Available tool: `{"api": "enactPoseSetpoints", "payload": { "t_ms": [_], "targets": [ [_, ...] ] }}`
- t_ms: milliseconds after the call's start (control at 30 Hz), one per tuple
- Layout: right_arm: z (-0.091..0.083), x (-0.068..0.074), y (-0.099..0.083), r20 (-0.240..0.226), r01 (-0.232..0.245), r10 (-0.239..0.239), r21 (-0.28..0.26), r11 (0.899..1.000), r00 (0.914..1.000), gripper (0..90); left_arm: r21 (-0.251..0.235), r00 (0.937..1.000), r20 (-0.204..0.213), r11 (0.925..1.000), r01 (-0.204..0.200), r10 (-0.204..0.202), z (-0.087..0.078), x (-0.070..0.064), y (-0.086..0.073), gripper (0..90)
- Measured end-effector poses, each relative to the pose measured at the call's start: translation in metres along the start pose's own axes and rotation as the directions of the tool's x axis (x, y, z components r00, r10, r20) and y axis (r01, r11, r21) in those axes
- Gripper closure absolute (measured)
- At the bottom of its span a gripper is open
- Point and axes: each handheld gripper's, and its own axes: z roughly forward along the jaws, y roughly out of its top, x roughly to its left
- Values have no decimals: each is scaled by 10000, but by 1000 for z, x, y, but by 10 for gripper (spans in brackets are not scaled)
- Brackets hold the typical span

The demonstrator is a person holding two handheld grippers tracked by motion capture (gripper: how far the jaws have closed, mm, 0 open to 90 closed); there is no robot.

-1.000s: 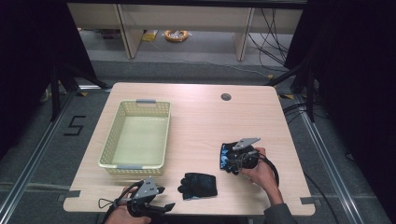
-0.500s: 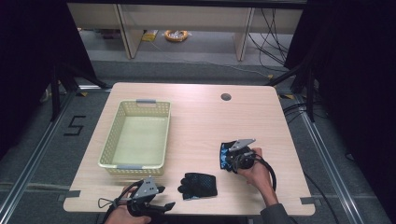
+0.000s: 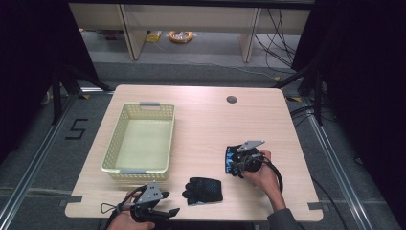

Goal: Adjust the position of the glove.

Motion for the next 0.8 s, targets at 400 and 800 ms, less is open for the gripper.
{"api": "enactPoseSetpoints", "payload": {
  "t_ms": [400, 800],
  "targets": [
    [-1, 10, 1, 498, 76, -93, 344, 9994, 9987, 754, 197, 9993, -122, 9992, -355, 358, -2, 4, 1, 336],
    [-13, 9, 5, 372, -1296, 1324, -685, 9892, 9905, 828, -193, 10000, -54, 9998, -80, 79, -2, 5, 2, 335]
  ]
}}
